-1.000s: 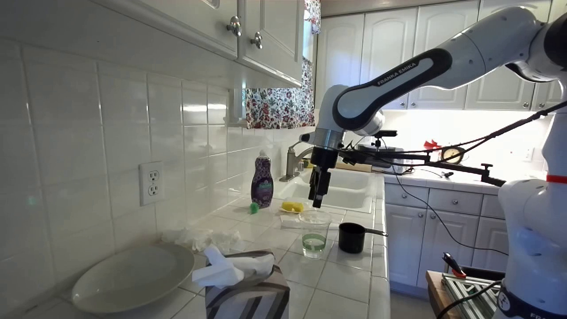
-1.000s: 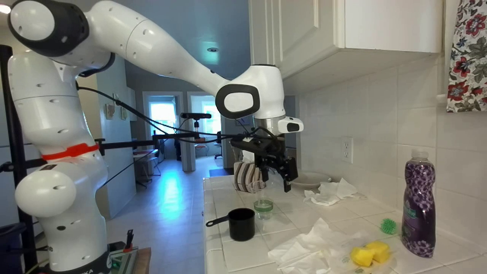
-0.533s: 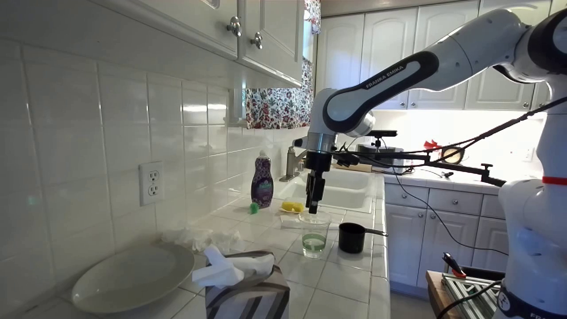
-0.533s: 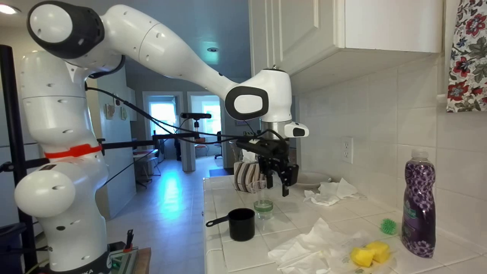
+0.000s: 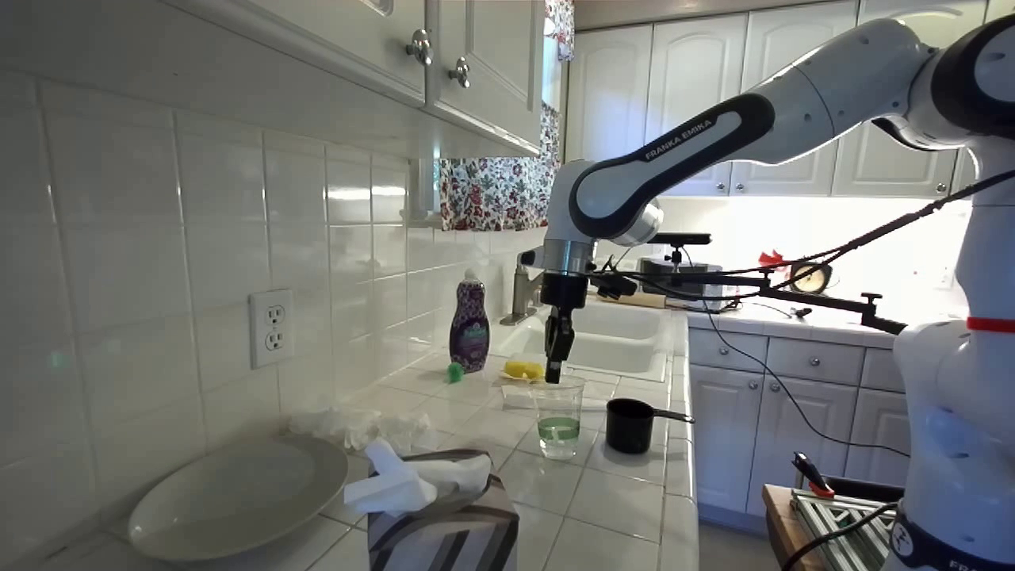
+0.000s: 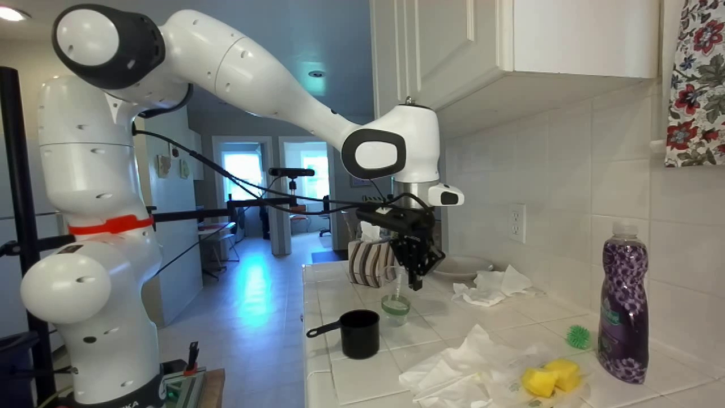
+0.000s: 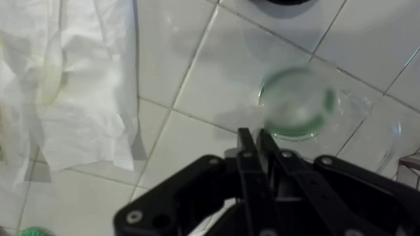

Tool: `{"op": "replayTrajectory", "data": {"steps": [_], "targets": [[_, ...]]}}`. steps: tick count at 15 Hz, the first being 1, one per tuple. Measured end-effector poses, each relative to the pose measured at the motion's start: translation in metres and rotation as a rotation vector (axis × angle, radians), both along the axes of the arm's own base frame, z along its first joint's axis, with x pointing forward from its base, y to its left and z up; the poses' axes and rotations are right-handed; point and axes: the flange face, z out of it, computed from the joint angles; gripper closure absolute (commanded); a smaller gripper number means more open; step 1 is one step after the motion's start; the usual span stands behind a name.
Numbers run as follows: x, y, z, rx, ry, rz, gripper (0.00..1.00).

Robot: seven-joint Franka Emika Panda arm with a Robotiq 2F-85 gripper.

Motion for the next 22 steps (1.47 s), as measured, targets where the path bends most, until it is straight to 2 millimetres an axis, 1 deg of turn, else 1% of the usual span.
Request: {"op": "replayTrajectory", "data": {"steps": [4,8,13,18,22], "targets": [[0.002,0.002,0.005,0.003,0.006,0.007,0.98],[0.001,-0.004,0.006,0.000,0.005,-0.003,0.98],[-0.002,-0.019,0.008,-0.009,0.002,-0.029,0.98],[-0.009,-0.039,0.017,-0.051,-0.008,-0.063,0.98],[-0.013,-0.047,0.022,-0.090,-0.012,-0.066,0.98]]}}
